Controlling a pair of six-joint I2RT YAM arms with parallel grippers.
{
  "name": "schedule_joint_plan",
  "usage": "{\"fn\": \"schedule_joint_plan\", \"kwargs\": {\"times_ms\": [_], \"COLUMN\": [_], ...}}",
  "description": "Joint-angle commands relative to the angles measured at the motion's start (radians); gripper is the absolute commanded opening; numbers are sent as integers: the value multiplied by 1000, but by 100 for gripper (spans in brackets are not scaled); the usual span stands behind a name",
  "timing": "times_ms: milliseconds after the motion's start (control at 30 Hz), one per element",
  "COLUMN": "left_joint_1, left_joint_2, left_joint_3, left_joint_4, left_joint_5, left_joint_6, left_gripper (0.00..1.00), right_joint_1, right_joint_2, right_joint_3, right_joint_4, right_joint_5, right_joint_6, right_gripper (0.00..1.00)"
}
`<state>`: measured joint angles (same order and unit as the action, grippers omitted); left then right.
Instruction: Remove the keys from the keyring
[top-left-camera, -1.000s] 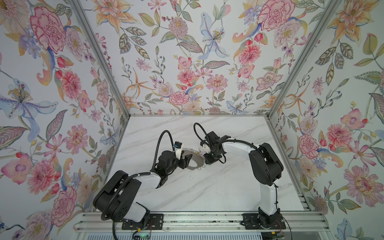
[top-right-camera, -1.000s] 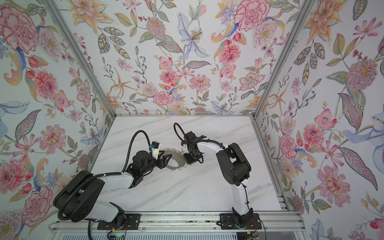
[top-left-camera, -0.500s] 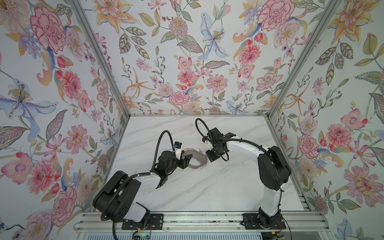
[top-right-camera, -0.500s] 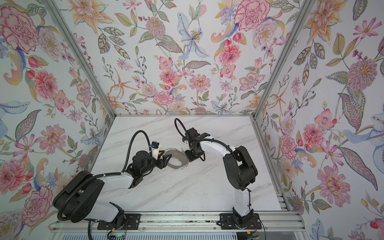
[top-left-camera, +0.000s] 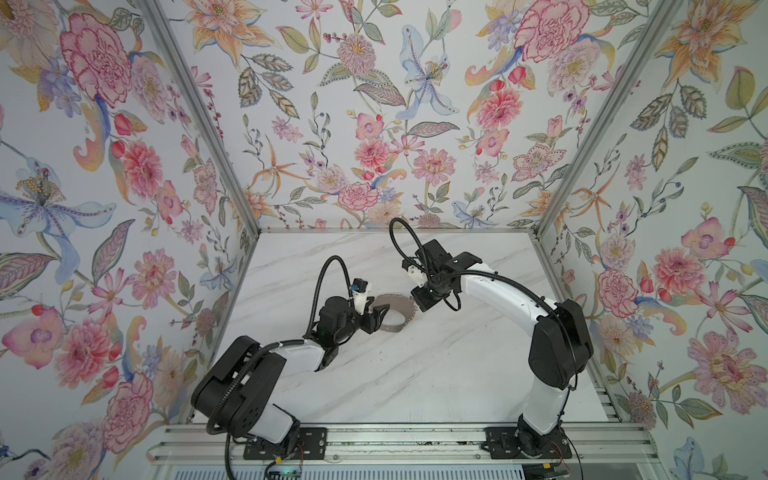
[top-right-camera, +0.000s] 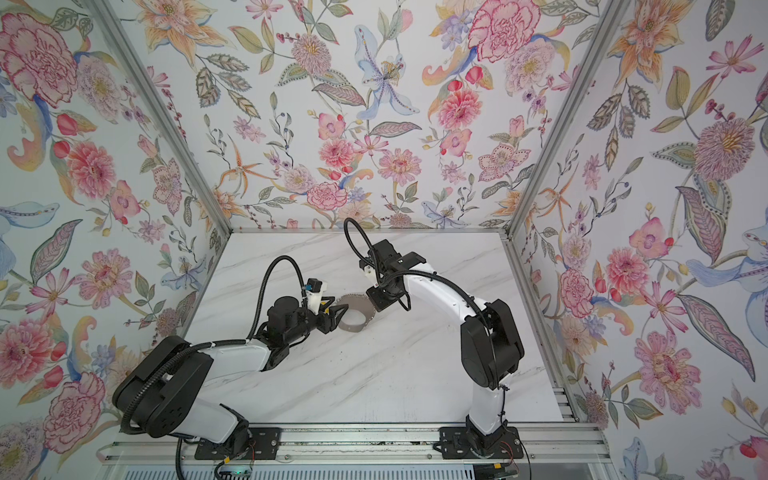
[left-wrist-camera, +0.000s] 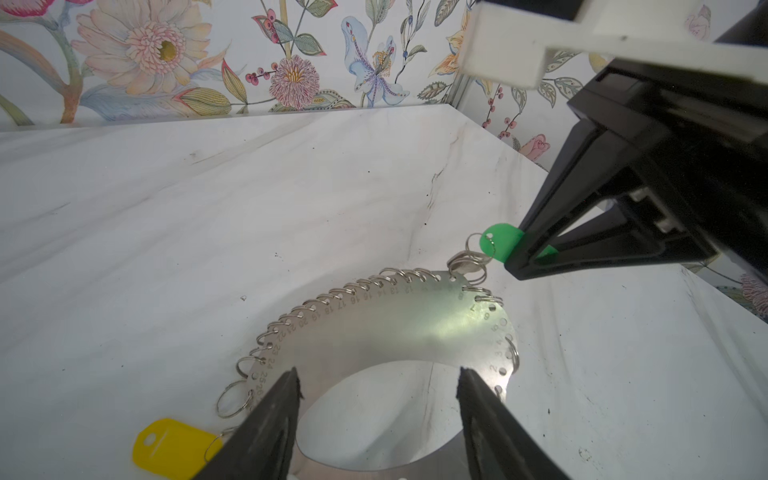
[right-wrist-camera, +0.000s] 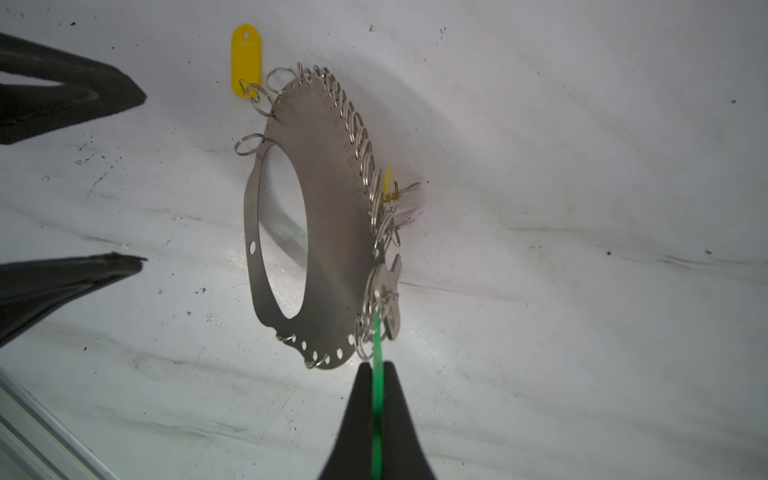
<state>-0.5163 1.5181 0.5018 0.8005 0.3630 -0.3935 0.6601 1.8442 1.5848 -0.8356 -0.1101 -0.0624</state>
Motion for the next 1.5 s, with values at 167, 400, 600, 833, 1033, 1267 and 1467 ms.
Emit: {"fn": "schedule_joint_plan", "kwargs": {"times_ms": [167,400,600,833,1033,1267,1467], "left_joint_1": [-33,-79,-109,-116,-116,-125,-125], "left_joint_2": [36,70,53,-58,-162,-173,-149], "left_joint_3": [64,54,49,-4,-21,-4,-6], "left_joint_4": [82,112,110,115,57,20,3], "left_joint_5": [69,35,-22,-146,-187,-169,-170], "left_joint_6": [-29,-29,-13,-19,-17,-3,40], "left_gripper": [57,57,60,61,60,56,57], "right_joint_1": [29,51,82,96,106,125,131], "right_joint_2": [-35,-18,4,10,18,32,29], "right_joint_3": [116,206,245,263,288,319,325], "right_joint_4": [-94,-166,-200,-204,-210,-220,-223], "right_joint_5": [-5,-8,16,43,46,51,52], "right_joint_6": [-24,6,35,57,77,85,88], "right_gripper": [3,3,3,3,3,3,4]}}
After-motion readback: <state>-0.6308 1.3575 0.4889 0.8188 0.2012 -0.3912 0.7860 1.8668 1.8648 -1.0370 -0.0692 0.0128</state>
